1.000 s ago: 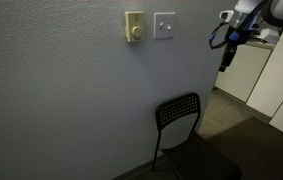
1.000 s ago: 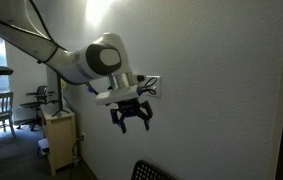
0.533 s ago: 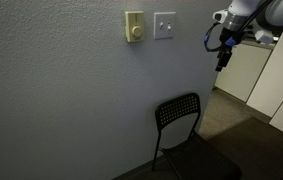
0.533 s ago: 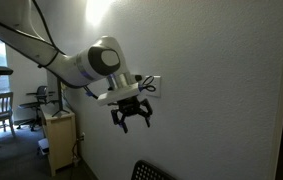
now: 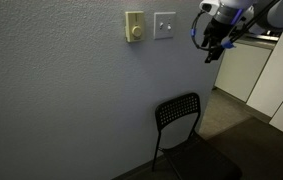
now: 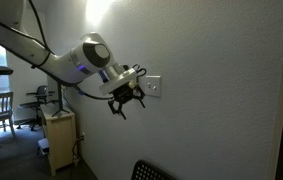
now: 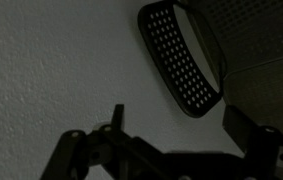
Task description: Flip the the switch on the wall to turn off the light.
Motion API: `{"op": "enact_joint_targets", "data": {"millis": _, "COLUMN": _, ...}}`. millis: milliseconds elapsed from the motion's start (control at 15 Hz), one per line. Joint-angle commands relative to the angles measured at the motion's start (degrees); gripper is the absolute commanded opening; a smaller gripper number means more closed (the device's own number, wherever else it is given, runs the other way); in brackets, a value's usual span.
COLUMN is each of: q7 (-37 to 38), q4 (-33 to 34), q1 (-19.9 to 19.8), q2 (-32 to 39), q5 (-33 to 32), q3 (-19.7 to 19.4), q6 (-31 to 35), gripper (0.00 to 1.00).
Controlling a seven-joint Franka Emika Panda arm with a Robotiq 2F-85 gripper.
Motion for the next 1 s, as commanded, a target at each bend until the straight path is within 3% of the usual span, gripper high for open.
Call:
{"op": "enact_joint_targets", "data": {"millis": 0, "q7": -11.8, "q4": 5.1, "q1": 1.0, "q2": 2.5, "q5": 2.4, "q3": 0.7, "q6": 1.1, "gripper": 1.00}}
{"op": "enact_joint_targets", "data": {"millis": 200, "q7": -22.6, "q4": 9.8, "q1": 1.5, "q2": 4.3, "q5": 3.7, "q3": 1.3, "q6": -2.1, "gripper": 1.00}}
{"op": "enact_joint_targets", "data": {"millis": 267, "q7": -16.0, "q4": 5.7, "q1": 1.2, "q2": 1.5, "q5": 2.5, "q3": 1.4, "q6": -0.2, "gripper": 1.00}}
{"op": "enact_joint_targets", "data": {"millis": 600, "q7": -16.2, "q4": 6.4, "q1": 1.2, "q2": 1.8, "q5": 2.7, "q3": 1.5, "q6": -0.3, "gripper": 1.00}}
{"op": "enact_joint_targets", "data": {"millis": 800, "q7": -21.0, "q4": 6.7, "q1": 1.1, "q2": 1.5, "q5": 3.3, "q3": 1.2, "q6": 2.7, "gripper": 1.00}}
{"op": "enact_joint_targets", "data": {"millis": 933, "q7": -27.9, "q4": 9.0, "q1": 1.2, "q2": 2.1, "q5": 3.7, "q3": 1.1, "q6": 3.5, "gripper": 1.00}}
